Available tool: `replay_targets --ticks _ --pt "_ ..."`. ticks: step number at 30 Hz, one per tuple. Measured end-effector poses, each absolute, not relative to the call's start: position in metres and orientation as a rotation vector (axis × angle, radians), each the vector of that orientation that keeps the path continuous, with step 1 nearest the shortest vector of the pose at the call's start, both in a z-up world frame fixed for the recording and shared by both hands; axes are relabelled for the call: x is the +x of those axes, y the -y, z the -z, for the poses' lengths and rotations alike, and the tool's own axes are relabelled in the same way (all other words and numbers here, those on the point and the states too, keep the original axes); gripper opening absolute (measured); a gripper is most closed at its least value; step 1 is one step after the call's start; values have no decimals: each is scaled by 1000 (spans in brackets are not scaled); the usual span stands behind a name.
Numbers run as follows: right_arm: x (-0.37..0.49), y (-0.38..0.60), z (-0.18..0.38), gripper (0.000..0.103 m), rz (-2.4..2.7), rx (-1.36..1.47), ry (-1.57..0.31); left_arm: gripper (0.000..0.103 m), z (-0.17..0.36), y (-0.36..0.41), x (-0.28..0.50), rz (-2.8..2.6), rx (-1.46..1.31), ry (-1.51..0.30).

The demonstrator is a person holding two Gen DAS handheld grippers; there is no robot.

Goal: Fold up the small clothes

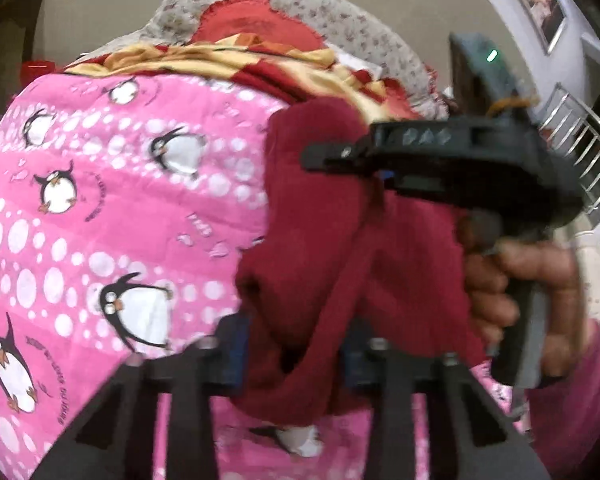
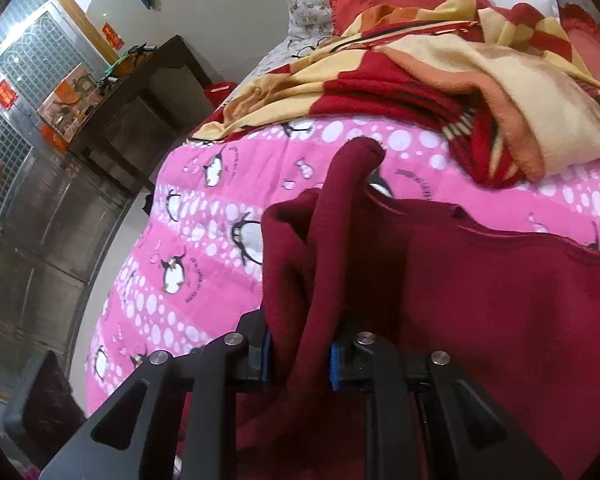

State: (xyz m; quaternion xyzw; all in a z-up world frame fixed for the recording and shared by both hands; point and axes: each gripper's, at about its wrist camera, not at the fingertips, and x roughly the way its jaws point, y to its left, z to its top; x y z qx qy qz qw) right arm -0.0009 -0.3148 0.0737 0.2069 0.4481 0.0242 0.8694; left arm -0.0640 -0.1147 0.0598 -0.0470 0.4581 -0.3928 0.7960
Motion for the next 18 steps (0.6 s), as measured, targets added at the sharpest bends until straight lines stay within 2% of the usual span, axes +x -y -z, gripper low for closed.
replay_targets --ticks 10,18 --pt "-68 371 -127 19 23 388 -815 24 -122 180 -123 1027 -3 -870" --pt "-145 442 -128 18 166 442 -778 24 -115 260 -174 1168 111 -882"
